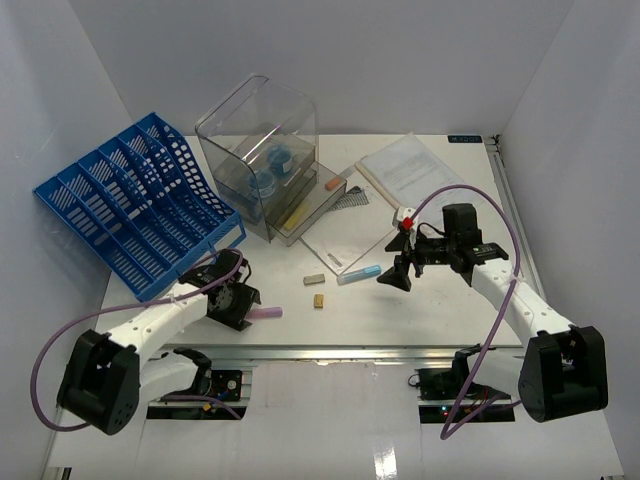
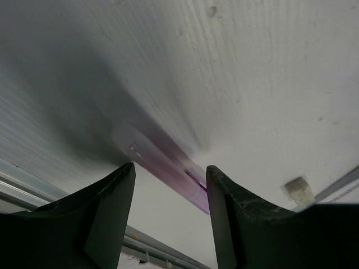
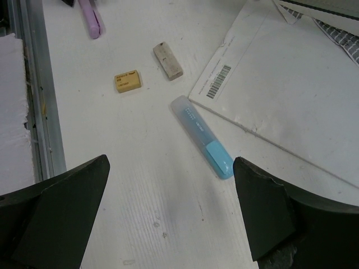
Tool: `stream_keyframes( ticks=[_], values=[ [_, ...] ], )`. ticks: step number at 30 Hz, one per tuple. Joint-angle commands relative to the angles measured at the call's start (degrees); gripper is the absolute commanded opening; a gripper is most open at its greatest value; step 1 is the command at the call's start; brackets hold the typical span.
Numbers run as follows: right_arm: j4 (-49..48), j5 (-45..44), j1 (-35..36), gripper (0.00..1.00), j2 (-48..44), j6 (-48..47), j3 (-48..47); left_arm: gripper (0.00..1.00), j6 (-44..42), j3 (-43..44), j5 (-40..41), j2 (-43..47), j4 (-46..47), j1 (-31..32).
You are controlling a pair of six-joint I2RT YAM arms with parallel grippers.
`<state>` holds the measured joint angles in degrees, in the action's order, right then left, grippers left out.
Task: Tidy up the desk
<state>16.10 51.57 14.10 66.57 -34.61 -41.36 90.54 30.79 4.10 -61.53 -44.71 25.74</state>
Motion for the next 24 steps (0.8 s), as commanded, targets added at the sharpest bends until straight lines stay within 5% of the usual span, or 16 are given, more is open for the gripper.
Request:
stream_keyframes(
  ticks=[1, 7, 13, 18, 24],
  values=[
    [-1.69, 2.31, -0.78, 0.97, -1.38, 0.77, 0.27, 0.62, 6.98, -0.52, -3.00, -6.45, 3.34, 0.19],
    [-1.69, 3.84, -3.60, 0.97, -3.90, 0.73, 1.24, 0.35, 5.97, 1.29, -2.12, -12.64, 4.59, 0.28],
    [-1.51, 5.61, -5.54, 0.97, -4.25, 1.04, 1.37, 0.14, 2.73, 1.01, -0.45, -7.88, 3.91, 0.28],
    [-1.46, 5.82, -5.87, 0.97, -4.51, 1.00, 1.58, 0.01, -13.53, 3.84, -2.28, 0.06, 7.34, 0.96],
    [-1.52, 5.39, -6.02, 0.97, -4.25, 0.95, 1.55, 0.00, -39.99, 8.55, -3.64, 10.24, 15.22, 5.61]
  ],
)
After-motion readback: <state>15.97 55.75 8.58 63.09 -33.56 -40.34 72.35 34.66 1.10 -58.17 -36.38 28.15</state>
